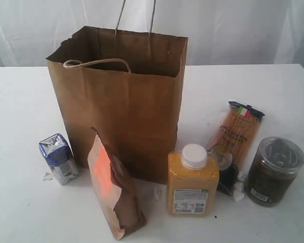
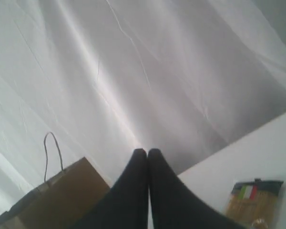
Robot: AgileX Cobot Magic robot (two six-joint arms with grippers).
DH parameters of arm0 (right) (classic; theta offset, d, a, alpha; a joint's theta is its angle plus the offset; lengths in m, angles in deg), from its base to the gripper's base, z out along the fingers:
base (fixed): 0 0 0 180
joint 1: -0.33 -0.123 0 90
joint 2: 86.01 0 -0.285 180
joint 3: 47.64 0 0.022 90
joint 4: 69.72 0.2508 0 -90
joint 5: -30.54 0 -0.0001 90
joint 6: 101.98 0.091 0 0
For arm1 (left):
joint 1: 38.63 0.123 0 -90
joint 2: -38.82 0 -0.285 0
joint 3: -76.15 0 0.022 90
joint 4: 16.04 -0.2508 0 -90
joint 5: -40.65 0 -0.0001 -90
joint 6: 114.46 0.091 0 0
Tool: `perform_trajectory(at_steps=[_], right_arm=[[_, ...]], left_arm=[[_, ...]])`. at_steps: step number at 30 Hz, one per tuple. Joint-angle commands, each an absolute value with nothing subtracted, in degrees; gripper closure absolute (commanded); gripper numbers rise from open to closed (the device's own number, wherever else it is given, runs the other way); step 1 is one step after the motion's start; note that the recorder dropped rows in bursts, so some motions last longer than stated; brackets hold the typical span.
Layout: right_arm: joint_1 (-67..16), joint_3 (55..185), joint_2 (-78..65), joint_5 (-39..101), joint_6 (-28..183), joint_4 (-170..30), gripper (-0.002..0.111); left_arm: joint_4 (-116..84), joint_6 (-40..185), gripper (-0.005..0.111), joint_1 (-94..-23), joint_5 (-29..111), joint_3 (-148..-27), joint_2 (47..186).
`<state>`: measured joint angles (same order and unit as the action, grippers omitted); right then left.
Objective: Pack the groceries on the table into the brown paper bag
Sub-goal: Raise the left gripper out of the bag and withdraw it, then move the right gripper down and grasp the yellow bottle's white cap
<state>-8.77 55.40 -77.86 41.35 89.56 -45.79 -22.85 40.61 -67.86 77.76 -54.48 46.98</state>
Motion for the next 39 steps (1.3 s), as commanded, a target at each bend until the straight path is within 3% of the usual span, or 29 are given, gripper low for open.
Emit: perform_trajectory(at_steps=[1,5,10,12,17,19,24,31,35,39], right_arm=[[-8.8,60.8,-78.2,24.9,89.0,-46.1,0.108],[-8.8,71.3,-78.2,7.7,81.5,-46.2,0.108],[-8.8,80.1,-71.7,-5.1,76.1,-46.3,0.104],[-8.8,83.4,-67.8,-9.6,73.2,-46.2,0.093],[-8.8,92.3,-54.9,-21.4,62.9,-46.0,0.054],[-8.8,95.3,-49.8,-25.4,57.9,-45.1,0.047],[-8.8,103.2,-35.5,-33.5,46.0,-39.6,0.046],[-13.4,109.7,-21.3,-33.3,30.9,-38.3,0.046],[-17.2,110.5,-15.5,-32.3,28.1,-38.7,0.033],[-20.8,110.5,-11.2,-29.9,25.5,-41.3,0.032]], left_arm=[[-22.8,40.0,0.106,-68.0,76.1,-52.1,46.6],[-29.2,40.0,0.106,-68.0,49.2,-42.4,46.6],[-32.1,40.0,0.106,-68.0,45.3,-36.2,46.6],[-32.1,40.0,0.106,-68.0,45.3,-34.8,46.6],[-31.3,40.0,0.106,-68.0,45.1,-31.3,46.6],[-31.3,40.0,0.106,-68.0,45.2,-29.9,46.6],[-31.3,40.0,0.106,-68.0,45.3,-26.6,46.6],[-31.3,40.0,0.106,-68.0,48.4,-26.6,46.6],[-31.3,40.0,0.106,-68.0,50.3,-26.6,46.6],[-31.3,40.0,0.106,-68.0,52.1,-26.6,46.6]])
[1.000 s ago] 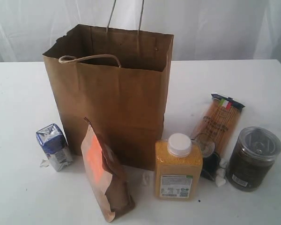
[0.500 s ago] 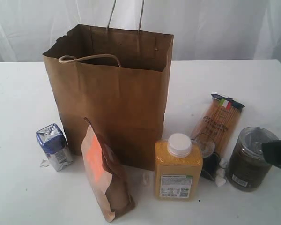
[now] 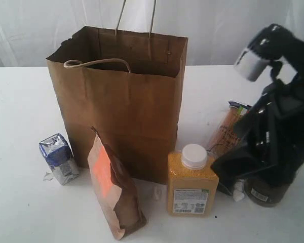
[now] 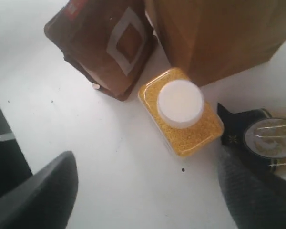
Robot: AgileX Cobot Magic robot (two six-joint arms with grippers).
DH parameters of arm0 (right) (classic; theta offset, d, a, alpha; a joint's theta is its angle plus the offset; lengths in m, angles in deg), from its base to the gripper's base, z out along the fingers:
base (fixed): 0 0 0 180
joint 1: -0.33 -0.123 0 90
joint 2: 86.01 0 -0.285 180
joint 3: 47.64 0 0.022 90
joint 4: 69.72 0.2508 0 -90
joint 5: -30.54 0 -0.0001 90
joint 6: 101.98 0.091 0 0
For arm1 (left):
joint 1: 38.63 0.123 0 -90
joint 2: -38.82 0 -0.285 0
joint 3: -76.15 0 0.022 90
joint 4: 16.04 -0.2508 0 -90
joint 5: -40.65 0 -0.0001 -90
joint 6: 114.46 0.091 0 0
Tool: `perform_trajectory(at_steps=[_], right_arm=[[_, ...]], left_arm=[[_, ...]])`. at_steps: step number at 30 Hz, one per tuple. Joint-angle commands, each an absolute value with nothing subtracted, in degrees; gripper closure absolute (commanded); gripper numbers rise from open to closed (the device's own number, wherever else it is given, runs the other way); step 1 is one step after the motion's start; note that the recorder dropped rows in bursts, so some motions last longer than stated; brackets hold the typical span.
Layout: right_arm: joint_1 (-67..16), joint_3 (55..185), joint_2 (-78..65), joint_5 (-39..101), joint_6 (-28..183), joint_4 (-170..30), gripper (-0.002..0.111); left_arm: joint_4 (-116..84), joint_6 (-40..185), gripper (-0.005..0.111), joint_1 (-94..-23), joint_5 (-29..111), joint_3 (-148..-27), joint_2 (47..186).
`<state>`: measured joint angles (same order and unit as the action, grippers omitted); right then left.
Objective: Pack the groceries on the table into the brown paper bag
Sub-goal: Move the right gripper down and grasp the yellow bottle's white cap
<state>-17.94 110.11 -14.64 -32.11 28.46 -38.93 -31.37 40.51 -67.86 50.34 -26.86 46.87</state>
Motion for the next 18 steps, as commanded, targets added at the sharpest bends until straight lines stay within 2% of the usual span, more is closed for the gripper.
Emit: perform_trajectory(at_steps=[1,7,18], right_arm=[[-21.5,110.5,-10.5,-29.2,25.5,-42.8,0.032],[-25.0,110.5,-4.5,-26.2,25.5,-51.7,0.032],[-25.9,110.5,3.1,-18.5,22.6,-51.4,0.032]], left_arm=[[-31.3,40.0,0.106,-68.0,52.2,-26.6,46.6],[-31.3,40.0,0.106,-68.0,52.2,-26.6,46.6],[-31.3,40.0,0.106,-68.0,52.2,-26.6,46.6]])
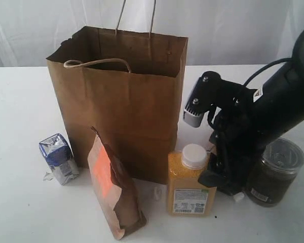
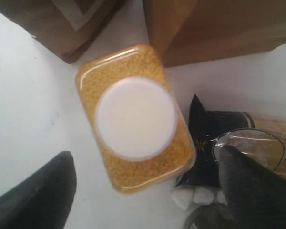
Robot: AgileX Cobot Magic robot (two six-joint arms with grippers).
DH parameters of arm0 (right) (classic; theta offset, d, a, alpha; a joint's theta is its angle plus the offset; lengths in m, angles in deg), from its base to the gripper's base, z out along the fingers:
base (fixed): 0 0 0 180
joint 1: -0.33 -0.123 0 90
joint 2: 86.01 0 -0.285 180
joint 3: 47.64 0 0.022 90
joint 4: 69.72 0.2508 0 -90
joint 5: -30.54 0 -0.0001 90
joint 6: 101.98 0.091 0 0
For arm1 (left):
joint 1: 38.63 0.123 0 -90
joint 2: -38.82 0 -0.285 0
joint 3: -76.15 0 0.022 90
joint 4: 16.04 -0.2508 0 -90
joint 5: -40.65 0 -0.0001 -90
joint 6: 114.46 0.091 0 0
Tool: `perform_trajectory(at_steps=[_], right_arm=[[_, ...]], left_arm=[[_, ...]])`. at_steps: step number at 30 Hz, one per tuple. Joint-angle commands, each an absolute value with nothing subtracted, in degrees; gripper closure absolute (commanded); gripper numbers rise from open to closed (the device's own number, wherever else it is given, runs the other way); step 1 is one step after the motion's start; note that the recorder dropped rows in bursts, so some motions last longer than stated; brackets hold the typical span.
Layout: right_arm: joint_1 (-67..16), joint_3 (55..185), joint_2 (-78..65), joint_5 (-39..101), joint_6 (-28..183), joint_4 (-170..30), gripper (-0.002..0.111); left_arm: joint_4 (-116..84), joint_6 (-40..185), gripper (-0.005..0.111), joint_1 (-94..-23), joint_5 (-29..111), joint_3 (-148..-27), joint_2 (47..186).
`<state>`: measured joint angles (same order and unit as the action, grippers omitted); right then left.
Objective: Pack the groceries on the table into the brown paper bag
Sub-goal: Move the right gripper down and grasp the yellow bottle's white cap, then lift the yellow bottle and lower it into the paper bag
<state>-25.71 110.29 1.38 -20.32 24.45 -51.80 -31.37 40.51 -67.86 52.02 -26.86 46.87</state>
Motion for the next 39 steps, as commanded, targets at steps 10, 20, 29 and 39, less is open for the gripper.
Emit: perform_trajectory(at_steps=[10,20,29,39], right_arm=[[-26.3,110.5,6.9,-16.2,18.7,-47.6,0.032],[-28.2,110.5,11.1,-15.6,17.8,-47.6,0.037],[-28.2,110.5,7.0,-18.1,28.3,-47.6,0.108],[-28.2,113.1,-9.2,-21.5,42.2,-47.9,0.108]], left_arm=[[-31.3,40.0,0.106,-68.0,52.2,-26.6,46.6],[-31.3,40.0,0.106,-68.0,52.2,-26.6,46.6],[-31.3,40.0,0.106,-68.0,52.2,-26.6,46.6],[-31.3,40.0,0.106,-68.0,51.3,-26.6,46.6]])
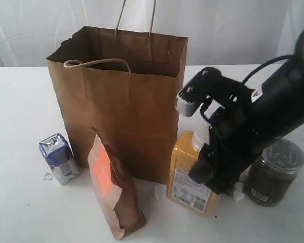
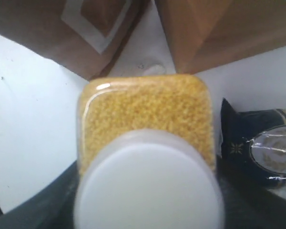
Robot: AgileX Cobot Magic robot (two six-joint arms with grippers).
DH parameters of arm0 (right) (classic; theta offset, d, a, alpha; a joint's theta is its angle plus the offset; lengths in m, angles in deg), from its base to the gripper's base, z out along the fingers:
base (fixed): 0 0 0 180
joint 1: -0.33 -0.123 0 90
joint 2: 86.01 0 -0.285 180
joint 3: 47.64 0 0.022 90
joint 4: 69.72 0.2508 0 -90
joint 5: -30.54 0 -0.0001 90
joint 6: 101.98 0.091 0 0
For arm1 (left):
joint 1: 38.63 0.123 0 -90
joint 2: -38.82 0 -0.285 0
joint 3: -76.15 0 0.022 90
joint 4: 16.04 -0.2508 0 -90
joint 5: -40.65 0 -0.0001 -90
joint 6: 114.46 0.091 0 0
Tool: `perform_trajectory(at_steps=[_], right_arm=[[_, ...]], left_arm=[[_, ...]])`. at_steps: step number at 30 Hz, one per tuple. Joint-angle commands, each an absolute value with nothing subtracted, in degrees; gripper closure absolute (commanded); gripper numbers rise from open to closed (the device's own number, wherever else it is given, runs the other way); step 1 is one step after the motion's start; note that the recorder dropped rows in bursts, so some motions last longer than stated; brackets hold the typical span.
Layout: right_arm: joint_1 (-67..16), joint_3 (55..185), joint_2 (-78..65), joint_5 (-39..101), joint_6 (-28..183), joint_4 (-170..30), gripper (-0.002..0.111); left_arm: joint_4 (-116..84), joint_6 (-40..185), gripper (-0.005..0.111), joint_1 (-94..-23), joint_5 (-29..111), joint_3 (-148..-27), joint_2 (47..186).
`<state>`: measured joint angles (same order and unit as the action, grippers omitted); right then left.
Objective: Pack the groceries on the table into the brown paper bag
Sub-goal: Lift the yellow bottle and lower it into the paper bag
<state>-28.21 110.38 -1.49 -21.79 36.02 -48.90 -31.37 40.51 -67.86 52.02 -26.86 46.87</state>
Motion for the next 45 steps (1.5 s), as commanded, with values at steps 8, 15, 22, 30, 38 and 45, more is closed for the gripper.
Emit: perform_trajectory(at_steps=[8,15,22,30,38,45], right_arm=[[-28.2,126.5,-18.2,-19.0,55.3,-58.5,0.108],[-28.2,143.8,-10.3,-18.3,60.6,-60.9,0.108],[-28.2,151.9,0.3,-19.5,59.7,-51.0,0.108],[-31.3,152.0,6.7,-19.2,57.1,-48.4,0.108],[-31.7,152.0,12.2,-19.6,61.9,-56.3,0.108],[-31.7,153.0,15.4,-21.0,60.1,-59.4,0.108]], left_arm=[[-31.3,40.0,0.106,-68.0,51.3,-26.6,46.6],[-31.3,40.0,0.106,-68.0,51.3,-26.6,46.6],[-31.3,40.0,0.106,-68.0,51.3,-26.6,46.6],[-31.3,40.0,0.106,-68.0,51.4,-26.6,46.6],[-31.3,40.0,0.106,-68.0,51.4,-26.6,46.6],[-31.4,40.0,0.106,-68.0,51.4,-26.6,46.6]])
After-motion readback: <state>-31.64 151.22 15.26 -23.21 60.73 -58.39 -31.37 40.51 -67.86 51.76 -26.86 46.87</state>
